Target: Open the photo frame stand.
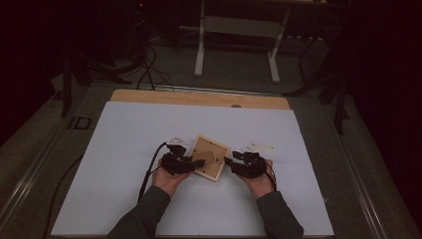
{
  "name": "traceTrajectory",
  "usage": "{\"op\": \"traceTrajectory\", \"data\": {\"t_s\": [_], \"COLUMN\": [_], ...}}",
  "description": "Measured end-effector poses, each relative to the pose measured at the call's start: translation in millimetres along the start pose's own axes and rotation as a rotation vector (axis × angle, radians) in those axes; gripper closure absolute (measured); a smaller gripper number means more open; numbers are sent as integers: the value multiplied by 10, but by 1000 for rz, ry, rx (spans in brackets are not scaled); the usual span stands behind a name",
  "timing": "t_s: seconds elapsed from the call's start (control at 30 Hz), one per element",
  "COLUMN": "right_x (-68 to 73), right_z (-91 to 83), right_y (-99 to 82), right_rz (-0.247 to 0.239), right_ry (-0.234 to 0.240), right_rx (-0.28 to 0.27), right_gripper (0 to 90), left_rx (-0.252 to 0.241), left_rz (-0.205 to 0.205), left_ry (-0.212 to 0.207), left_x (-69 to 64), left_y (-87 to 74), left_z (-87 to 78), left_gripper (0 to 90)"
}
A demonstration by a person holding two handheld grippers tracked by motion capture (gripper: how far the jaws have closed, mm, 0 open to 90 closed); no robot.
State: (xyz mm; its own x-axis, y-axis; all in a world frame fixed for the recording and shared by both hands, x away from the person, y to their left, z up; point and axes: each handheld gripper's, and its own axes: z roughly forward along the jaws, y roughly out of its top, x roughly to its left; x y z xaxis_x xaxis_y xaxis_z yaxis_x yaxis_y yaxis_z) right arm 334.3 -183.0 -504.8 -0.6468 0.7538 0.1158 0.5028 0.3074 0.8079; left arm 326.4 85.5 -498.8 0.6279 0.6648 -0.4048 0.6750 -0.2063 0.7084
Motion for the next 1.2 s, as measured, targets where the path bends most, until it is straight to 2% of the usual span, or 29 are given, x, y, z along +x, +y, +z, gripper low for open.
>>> {"op": "traceTrajectory", "data": {"t_s": [0.33,0.73,1.2], "right_x": [-15,-75,-98], "right_z": [57,79,104], "right_y": [71,144,174], "right_rz": [14,46,68], "right_ry": [20,46,110], "right_rx": [11,17,27], "right_gripper": [434,411,425], "left_rx": [-14,-47,-92], "left_rz": [46,131,217], "left_ry": [1,14,24], "left_x": [-29,-96,-148], "left_y": [-39,-107,-227], "left_z": [-22,-48,-83], "left_gripper": [716,716,714]}}
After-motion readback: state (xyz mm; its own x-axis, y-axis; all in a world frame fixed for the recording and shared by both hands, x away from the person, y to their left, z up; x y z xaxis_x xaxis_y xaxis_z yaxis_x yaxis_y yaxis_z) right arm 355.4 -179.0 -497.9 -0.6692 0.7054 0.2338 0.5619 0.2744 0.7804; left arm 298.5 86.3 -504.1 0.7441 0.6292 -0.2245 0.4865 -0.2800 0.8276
